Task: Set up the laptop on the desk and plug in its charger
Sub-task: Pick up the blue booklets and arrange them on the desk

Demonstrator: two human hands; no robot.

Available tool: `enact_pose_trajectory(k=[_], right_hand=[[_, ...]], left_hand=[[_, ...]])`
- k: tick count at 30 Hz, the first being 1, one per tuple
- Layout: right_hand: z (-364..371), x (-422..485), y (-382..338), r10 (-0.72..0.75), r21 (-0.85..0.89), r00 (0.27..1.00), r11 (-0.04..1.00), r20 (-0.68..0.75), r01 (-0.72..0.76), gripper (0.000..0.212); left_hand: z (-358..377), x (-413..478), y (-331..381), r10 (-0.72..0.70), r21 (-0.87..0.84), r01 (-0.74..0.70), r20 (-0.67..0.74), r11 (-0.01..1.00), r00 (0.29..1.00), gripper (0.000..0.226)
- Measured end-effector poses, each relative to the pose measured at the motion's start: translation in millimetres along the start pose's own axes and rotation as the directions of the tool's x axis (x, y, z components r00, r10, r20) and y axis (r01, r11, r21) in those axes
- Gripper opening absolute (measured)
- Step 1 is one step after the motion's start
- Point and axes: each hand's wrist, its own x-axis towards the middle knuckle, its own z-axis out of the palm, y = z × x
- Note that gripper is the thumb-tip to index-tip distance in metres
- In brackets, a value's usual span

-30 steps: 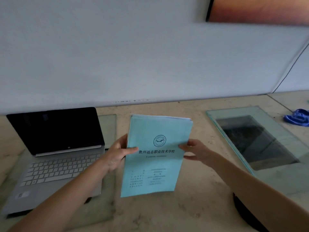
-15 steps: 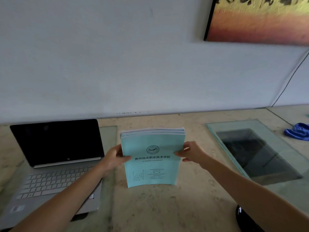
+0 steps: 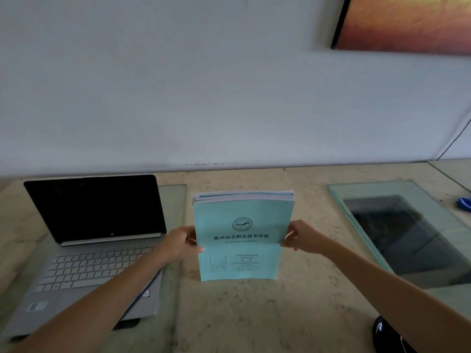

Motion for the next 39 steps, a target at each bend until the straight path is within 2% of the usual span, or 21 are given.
enact_pose_trajectory(k=[4,7,11,14,16,20,28,33,39], right_hand=[[5,17,7,-0.024,0.010,0.992,1.000,-0.123,0.025,0.020],[5,38,10,-0.024,0.080,0.989,0.996,-0.147,0.036,0.021],[5,86,5,0.095,0.325,0.981,0.945,-0.172,-0.034,0.018],[7,133,0,0.179,0.533,0.976,0.841,-0.123,-0.088,0.021],[4,167,-4,0.211,0.593,0.974,0.796,-0.082,-0.123,0.025],[5,239,-3,0.279,0.610,0.960,0.764,-0.020,-0.210,0.027],[2,342,15,0.289,0.557,0.955,0.783,0.068,-0.277,0.019],[2,369,24,0.317,0.556,0.948,0.785,0.020,-0.274,0.015],[6,380,27,0.360,0.574,0.927,0.783,-0.103,-0.239,0.009]], left_hand=[[-1,15,1,-0.011,-0.012,0.010,-0.044,1.000,0.999,0.034],[-1,32,0,-0.071,-0.089,0.061,-0.119,0.994,0.990,0.035],[4,65,-10,-0.208,-0.266,0.141,-0.247,0.954,0.946,0.025],[-2,104,-23,-0.322,-0.386,0.194,-0.304,0.902,0.897,0.027],[-9,135,-34,-0.373,-0.424,0.218,-0.326,0.879,0.869,0.029],[-27,203,-55,-0.434,-0.484,0.231,-0.364,0.844,0.824,0.029],[-48,297,-89,-0.419,-0.348,0.295,-0.372,0.890,0.828,0.025],[-42,317,-104,-0.449,-0.361,0.326,-0.342,0.874,0.825,0.021],[-43,325,-105,-0.441,-0.316,0.331,-0.397,0.889,0.805,0.026]])
